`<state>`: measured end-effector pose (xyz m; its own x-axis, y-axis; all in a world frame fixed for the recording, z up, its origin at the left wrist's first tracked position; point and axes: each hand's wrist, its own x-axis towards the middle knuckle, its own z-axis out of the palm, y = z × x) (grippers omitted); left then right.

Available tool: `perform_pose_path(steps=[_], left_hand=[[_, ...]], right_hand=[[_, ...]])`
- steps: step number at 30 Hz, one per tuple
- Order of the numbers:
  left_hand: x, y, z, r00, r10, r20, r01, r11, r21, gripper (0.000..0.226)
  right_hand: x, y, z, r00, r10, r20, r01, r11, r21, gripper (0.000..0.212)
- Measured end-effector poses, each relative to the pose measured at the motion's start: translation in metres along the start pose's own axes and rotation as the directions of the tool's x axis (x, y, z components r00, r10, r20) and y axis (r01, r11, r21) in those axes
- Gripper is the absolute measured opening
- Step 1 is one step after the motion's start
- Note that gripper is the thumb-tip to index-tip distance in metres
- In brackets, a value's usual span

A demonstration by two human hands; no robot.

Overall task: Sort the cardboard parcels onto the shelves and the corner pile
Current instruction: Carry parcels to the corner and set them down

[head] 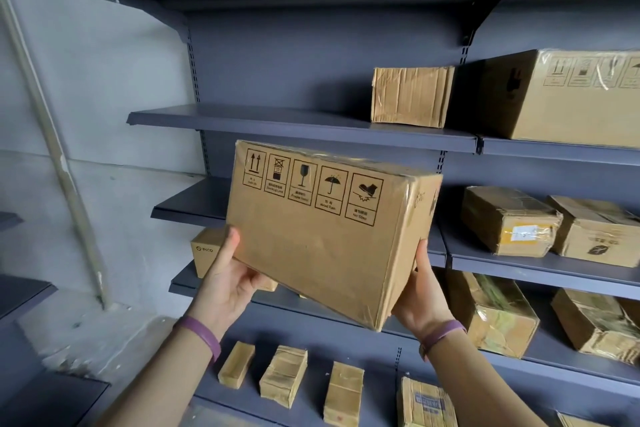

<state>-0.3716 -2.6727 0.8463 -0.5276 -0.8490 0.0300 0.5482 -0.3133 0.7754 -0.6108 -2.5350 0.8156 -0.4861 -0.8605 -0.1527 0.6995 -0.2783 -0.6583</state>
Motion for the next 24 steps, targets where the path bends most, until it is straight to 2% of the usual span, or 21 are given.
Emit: perform_pose_path(steps=[5,7,11,13,16,20,23,24], left_hand=[[0.006,-0.002,0.009,0.997,-0.078,0.013,0.079,0.993,-0.086,0.058],[0.006,-0.008,0.017,0.994,-0.111,0.02,0.112,0.986,-0.124,0.051],[-0.002,-0.028,0.033,0.977,-0.152,0.15,0.187,0.948,-0.258,0.05],[-0.003,-0.034,0.036,0.975,-0.135,0.178,0.184,0.936,-0.3,0.047],[0.0,-0.038,0.035,0.986,-0.086,0.143,0.123,0.955,-0.271,0.048],[0.001,-0.029,0.031,0.995,-0.025,0.1,0.046,0.976,-0.211,0.048],[0.002,-0.018,0.027,0.997,-0.028,0.067,0.041,0.976,-0.212,0.055],[0.003,-0.016,0.023,0.999,-0.026,0.032,0.032,0.979,-0.203,0.056]], right_hand=[[-0.004,0.009,0.007,0.995,-0.096,-0.032,0.098,0.993,0.072,0.065],[-0.006,0.013,0.012,0.992,-0.128,-0.017,0.129,0.981,0.142,0.057],[-0.009,0.019,0.024,0.98,-0.198,0.007,0.195,0.968,0.158,0.03],[-0.008,0.023,0.026,0.974,-0.226,0.015,0.222,0.965,0.136,0.037],[-0.008,0.025,0.023,0.973,-0.227,0.027,0.225,0.971,0.079,0.053],[-0.007,0.017,0.009,0.979,-0.202,0.01,0.202,0.979,0.039,0.051],[-0.006,0.002,-0.004,0.967,-0.249,-0.045,0.251,0.967,0.045,0.081],[-0.005,-0.003,-0.008,0.965,-0.258,-0.046,0.259,0.965,0.034,0.081]])
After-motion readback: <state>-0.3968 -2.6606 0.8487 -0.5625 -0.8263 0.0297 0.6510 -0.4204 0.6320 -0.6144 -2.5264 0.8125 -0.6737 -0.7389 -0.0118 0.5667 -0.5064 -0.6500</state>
